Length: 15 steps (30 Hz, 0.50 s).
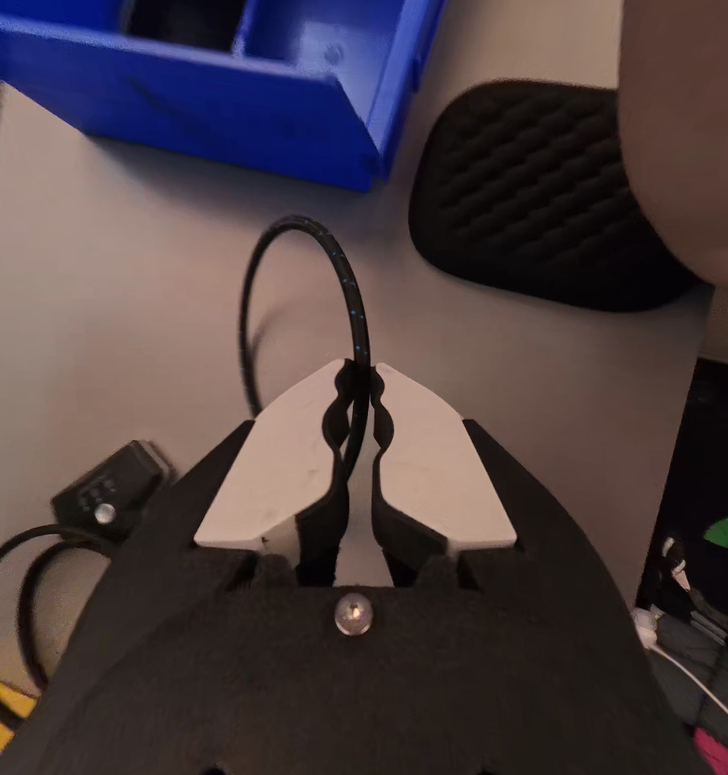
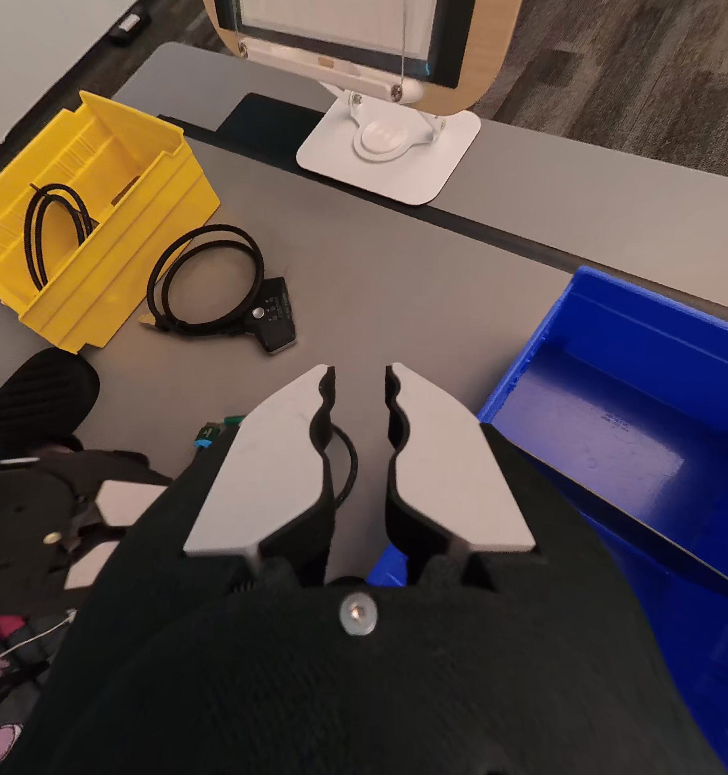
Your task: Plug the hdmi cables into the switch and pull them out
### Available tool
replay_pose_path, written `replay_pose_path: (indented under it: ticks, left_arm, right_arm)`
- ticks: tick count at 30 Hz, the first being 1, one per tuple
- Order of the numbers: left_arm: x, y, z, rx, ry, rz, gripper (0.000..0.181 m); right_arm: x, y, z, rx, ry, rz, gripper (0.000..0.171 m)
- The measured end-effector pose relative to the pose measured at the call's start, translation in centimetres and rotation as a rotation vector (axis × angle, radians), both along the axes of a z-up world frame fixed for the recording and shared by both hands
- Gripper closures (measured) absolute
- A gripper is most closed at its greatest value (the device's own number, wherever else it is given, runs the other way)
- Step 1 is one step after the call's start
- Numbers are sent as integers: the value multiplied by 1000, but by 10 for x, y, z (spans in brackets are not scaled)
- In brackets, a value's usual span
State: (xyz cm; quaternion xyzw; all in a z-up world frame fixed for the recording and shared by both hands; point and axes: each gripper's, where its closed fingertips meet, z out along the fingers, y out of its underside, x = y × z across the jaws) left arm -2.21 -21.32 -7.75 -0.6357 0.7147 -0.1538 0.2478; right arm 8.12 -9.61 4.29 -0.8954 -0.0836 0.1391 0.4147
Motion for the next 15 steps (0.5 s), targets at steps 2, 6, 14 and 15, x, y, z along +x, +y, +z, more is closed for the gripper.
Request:
replay_pose_path:
  ticks: [2, 6, 14, 15]
  left_arm:
    - [-7, 0, -22, -84, 97, 23, 175]
    - [-10, 12, -59, -202, 192, 57, 175]
    - [1, -4, -56, -601, 129, 15, 152]
    - [0, 1, -53, -600, 121, 22, 147]
  right_arm:
    - [3, -2, 2, 9, 2, -4, 147]
    - [5, -3, 4, 20, 13, -2, 147]
    - [11, -4, 4, 20, 5, 0, 146]
    - [11, -4, 6, 28, 6, 1, 146]
